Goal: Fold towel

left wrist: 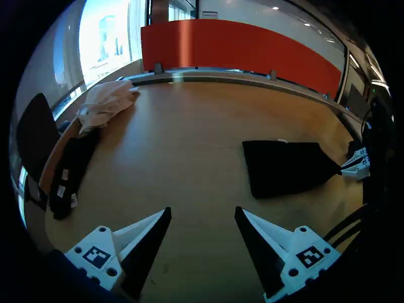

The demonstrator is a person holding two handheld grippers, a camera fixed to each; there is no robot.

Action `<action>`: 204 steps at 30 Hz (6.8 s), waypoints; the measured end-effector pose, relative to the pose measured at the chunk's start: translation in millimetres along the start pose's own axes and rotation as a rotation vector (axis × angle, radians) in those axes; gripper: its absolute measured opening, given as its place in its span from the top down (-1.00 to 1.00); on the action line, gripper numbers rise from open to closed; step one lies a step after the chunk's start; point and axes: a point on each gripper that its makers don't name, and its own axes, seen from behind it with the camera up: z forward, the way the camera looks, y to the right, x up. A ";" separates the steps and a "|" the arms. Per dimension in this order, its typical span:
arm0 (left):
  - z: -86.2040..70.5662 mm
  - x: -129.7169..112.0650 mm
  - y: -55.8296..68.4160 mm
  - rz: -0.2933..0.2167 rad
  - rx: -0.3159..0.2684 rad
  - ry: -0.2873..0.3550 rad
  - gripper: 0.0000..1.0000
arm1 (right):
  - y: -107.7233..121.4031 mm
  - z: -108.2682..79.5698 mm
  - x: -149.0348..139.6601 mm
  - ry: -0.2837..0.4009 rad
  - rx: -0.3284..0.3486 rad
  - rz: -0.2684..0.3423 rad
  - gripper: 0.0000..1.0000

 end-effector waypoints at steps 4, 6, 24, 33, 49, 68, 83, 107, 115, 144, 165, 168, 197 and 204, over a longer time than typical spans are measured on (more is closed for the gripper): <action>0.0 2.4 -0.4 -0.002 0.001 0.003 -0.87 | 3.5 -11.6 14.5 0.025 -0.019 -0.015 0.33; -0.1 3.7 -0.5 -0.003 0.001 0.004 -0.87 | 5.4 -18.0 22.4 0.039 -0.029 -0.023 0.31; -0.3 13.2 4.8 -0.008 -0.007 0.012 -0.87 | 21.7 -76.8 80.5 0.131 -0.091 -0.122 0.14; 0.7 17.2 8.0 -0.003 -0.010 0.014 -0.87 | 27.3 -95.6 93.9 0.151 -0.101 -0.155 0.05; 2.9 15.5 13.0 0.000 -0.014 0.008 -0.87 | 30.7 -95.9 96.4 0.143 -0.096 -0.182 -0.10; 0.6 16.9 9.7 -0.010 -0.008 0.015 -0.87 | -11.6 -68.2 126.6 0.174 -0.008 -0.241 -0.28; -4.3 10.0 -4.0 -0.024 0.010 0.016 -0.87 | -64.2 -25.6 132.8 0.154 0.097 -0.244 -0.42; -6.3 7.7 -17.4 -0.035 0.024 0.017 -0.87 | -80.1 -6.7 98.6 0.077 0.114 -0.195 -0.71; -7.1 7.5 -17.9 -0.033 0.024 0.017 -0.87 | -80.3 0.9 72.8 0.042 0.099 -0.170 -0.70; -6.8 8.3 -13.1 -0.027 0.015 0.017 -0.87 | -73.1 18.9 -17.8 -0.085 0.047 -0.052 -0.62; -6.3 5.1 -10.7 -0.029 0.012 0.014 -0.87 | -69.3 18.9 -28.1 -0.091 0.023 -0.024 0.11; -6.0 5.1 -10.9 -0.031 0.012 0.014 -0.87 | -67.8 18.4 -27.8 -0.089 0.014 -0.013 0.24; -4.5 8.4 -9.1 -0.033 0.008 0.018 -0.87 | -65.1 17.5 -14.8 -0.057 0.026 0.029 0.90; -3.0 15.3 -4.8 -0.038 -0.003 0.035 -0.87 | -52.7 0.9 16.1 -0.013 -0.002 -0.012 0.90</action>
